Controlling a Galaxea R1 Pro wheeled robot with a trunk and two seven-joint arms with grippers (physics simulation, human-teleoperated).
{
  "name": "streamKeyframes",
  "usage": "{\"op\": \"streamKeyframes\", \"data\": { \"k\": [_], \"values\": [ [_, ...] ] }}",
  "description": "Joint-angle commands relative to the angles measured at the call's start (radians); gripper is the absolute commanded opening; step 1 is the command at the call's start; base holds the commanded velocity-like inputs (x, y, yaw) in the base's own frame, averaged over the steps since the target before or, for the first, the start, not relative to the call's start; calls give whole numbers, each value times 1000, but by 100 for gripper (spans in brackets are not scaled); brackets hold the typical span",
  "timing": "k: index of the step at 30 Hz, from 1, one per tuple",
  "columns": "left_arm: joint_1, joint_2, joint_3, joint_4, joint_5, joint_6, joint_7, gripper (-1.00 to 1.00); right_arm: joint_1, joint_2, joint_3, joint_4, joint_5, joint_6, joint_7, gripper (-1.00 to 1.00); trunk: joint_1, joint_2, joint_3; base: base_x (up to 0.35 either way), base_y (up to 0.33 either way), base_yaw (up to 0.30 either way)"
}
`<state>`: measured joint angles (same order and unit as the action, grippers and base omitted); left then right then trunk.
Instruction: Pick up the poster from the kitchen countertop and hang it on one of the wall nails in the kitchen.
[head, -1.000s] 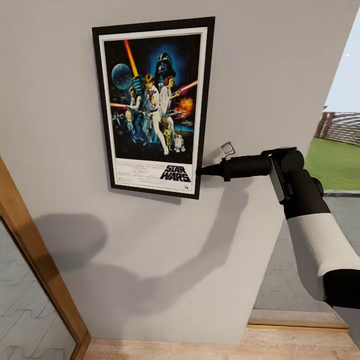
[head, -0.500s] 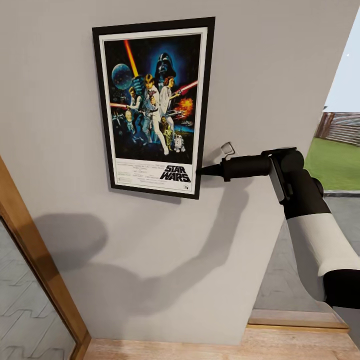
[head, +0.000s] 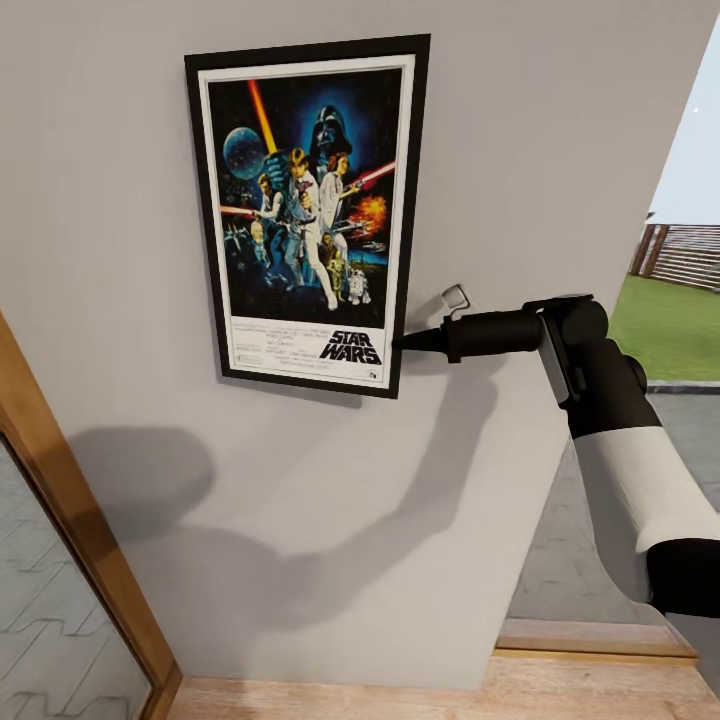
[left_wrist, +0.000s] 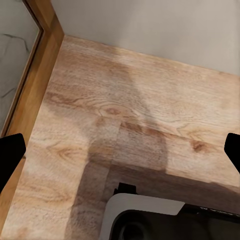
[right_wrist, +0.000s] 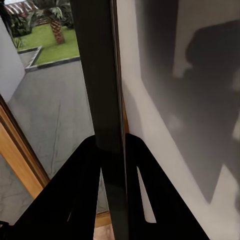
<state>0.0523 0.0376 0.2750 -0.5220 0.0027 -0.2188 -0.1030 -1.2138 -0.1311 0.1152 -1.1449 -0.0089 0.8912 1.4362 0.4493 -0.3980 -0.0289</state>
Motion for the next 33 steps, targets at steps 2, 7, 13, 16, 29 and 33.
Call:
{"op": "streamKeyframes", "data": {
  "k": [2, 7, 13, 16, 29, 33],
  "values": [
    [0, -1, 6, -1, 0, -1, -9, 100, -1, -1, 1, 1, 4, 12, 4, -100, 1, -2, -2, 0, 0, 0],
    [0, -1, 6, -1, 0, -1, -9, 100, -1, -1, 1, 1, 4, 12, 4, -100, 1, -2, -2, 0, 0, 0],
    [0, -1, 6, -1, 0, -1, -9, 100, -1, -1, 1, 1, 4, 13, 3, -100, 1, -2, -2, 0, 0, 0],
    [0, -1, 6, -1, 0, -1, -9, 100, -1, -1, 1, 1, 4, 12, 3, -100, 1, -2, -2, 0, 0, 0],
    [0, -1, 6, -1, 0, -1, -9, 100, 10, -1, 1, 6, 4, -75, 4, -100, 1, -2, -2, 0, 0, 0],
    [0, -1, 6, -1, 0, -1, -9, 100, 26, -1, 1, 5, 3, -116, 5, -100, 1, -2, -2, 0, 0, 0]
  ]
}}
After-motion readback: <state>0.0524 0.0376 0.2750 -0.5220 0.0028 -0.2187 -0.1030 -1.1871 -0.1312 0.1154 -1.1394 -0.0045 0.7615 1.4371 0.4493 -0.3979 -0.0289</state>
